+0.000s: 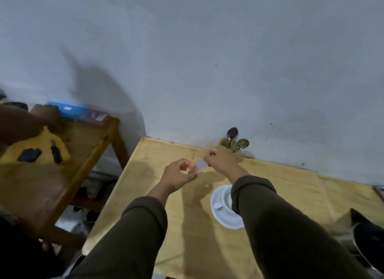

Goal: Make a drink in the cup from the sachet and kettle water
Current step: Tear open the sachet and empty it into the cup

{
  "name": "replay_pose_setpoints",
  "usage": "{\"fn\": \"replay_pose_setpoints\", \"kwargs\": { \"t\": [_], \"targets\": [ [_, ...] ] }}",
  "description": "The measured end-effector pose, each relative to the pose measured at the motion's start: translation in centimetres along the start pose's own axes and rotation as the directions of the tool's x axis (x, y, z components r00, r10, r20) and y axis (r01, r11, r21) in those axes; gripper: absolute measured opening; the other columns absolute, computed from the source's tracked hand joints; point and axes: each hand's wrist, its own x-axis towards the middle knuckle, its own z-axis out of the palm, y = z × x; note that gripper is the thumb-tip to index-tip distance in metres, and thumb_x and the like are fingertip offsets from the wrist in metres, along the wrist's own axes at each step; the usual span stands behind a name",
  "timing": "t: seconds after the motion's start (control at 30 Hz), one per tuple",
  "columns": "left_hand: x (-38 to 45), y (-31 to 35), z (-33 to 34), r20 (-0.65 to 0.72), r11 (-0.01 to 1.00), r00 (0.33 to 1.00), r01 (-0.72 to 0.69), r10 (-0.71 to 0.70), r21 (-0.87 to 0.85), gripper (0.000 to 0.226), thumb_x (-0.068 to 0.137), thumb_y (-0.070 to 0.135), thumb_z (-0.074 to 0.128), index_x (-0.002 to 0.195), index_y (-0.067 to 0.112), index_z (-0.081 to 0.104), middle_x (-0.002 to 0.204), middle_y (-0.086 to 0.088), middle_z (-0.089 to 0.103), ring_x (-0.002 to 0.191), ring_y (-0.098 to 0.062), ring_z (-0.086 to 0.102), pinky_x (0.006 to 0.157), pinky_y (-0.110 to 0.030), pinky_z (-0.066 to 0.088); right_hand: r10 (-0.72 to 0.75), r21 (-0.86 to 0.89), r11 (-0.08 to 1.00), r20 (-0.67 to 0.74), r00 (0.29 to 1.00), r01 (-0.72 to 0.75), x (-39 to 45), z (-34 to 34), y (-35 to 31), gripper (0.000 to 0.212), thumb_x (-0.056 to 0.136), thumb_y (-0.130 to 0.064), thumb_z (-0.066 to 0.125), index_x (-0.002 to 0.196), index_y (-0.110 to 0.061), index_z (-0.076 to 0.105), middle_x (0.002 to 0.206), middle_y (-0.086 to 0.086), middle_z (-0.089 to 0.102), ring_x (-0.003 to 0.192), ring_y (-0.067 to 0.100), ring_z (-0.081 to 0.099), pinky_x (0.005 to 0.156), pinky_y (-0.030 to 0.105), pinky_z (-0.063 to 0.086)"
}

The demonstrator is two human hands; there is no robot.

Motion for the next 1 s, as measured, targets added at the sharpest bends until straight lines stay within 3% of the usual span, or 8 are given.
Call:
{"fn": "replay_pose_setpoints", "kwargs": {
  "t": [0.07,0.13,0.27,0.37,0.47,0.6,0.87,1.0],
  "targets": [
    [0.4,1.8,-0.9,0.014,0.999,0.999,-0.033,0.033,-0.014,0.012,0.078,0.027,0.068,0.091,0.025,0.069,0.102,0.004,0.070,0.103,-0.016,0.061,0.093,-0.027,0.046,-0.029,0.000,1.000,-0.032,0.999,0.029,-0.5,-1.7,-0.9,0.017,0.080,-0.011,0.054,0.075,-0.014,0.070,0.079,0.004,0.070,0.074,0.015,0.058,0.056,0.020,0.040],
    [1.0,3.4,-1.4,0.002,0.998,0.998,-0.064,0.064,-0.018,0.023,0.082,0.025,0.061,0.102,0.018,0.071,0.110,0.003,0.067,0.110,-0.017,0.059,0.093,-0.025,0.043,-0.053,-0.005,0.999,-0.048,0.997,0.053,-0.8,-3.1,-1.5,0.022,0.077,-0.006,0.052,0.077,-0.014,0.072,0.081,0.000,0.070,0.078,0.014,0.061,0.061,0.019,0.042],
    [2.0,6.2,-1.8,-0.059,0.979,0.980,-0.186,0.192,0.088,0.035,0.088,0.028,0.059,0.122,0.019,0.062,0.117,0.007,0.056,0.111,-0.014,0.052,0.094,-0.024,0.038,-0.070,0.010,0.997,-0.062,0.996,0.071,-1.6,-5.3,-1.9,0.026,0.075,0.001,0.045,0.068,-0.022,0.054,0.066,-0.006,0.056,0.070,0.017,0.055,0.059,0.023,0.041],
    [2.5,7.8,-1.7,-0.009,0.971,0.974,-0.226,0.227,0.073,0.025,0.089,0.031,0.059,0.108,0.018,0.069,0.103,0.006,0.065,0.099,-0.013,0.059,0.088,-0.024,0.044,-0.092,0.017,0.995,-0.067,0.993,0.094,-1.8,-6.8,-1.7,0.022,0.074,-0.001,0.047,0.073,-0.022,0.051,0.061,-0.003,0.055,0.064,0.017,0.051,0.062,0.029,0.043],
    [2.4,9.0,-1.0,0.002,0.969,0.971,-0.240,0.240,0.054,0.013,0.090,0.024,0.058,0.084,0.018,0.068,0.084,0.001,0.066,0.084,-0.016,0.060,0.071,-0.022,0.045,-0.100,0.044,0.994,-0.067,0.993,0.103,-1.8,-8.0,-1.4,0.018,0.076,-0.004,0.051,0.084,-0.018,0.058,0.067,-0.002,0.059,0.061,0.014,0.053,0.055,0.022,0.043],
    [2.3,10.1,0.4,-0.016,0.971,0.972,-0.232,0.233,0.056,0.019,0.093,0.020,0.055,0.094,0.010,0.071,0.090,-0.001,0.067,0.085,-0.015,0.058,0.072,-0.021,0.041,-0.147,0.065,0.987,-0.045,0.988,0.149,-1.2,-9.1,-0.7,0.008,0.079,-0.017,0.067,0.086,-0.021,0.066,0.082,0.004,0.067,0.070,0.011,0.059,0.057,0.017,0.045],
    [2.5,11.3,2.2,-0.046,0.974,0.977,-0.213,0.210,-0.071,0.016,0.094,0.022,0.054,0.083,0.018,0.065,0.083,0.001,0.064,0.086,-0.018,0.056,0.079,-0.031,0.044,-0.167,0.150,0.971,-0.128,0.978,0.186,-0.5,-9.8,0.3,0.029,0.077,-0.006,0.069,0.062,-0.028,0.058,0.060,-0.002,0.059,0.056,0.009,0.054,0.059,0.020,0.044],
    [2.3,11.0,2.1,-0.058,0.976,0.976,-0.212,0.210,-0.050,0.016,0.094,0.022,0.052,0.086,0.017,0.065,0.089,-0.004,0.064,0.084,-0.019,0.056,0.078,-0.030,0.045,-0.153,0.221,0.958,-0.133,0.979,0.180,-0.6,-9.4,0.3,0.012,0.081,-0.009,0.070,0.073,-0.017,0.065,0.061,-0.004,0.061,0.045,0.004,0.057,0.049,0.014,0.045]
  ]
}}
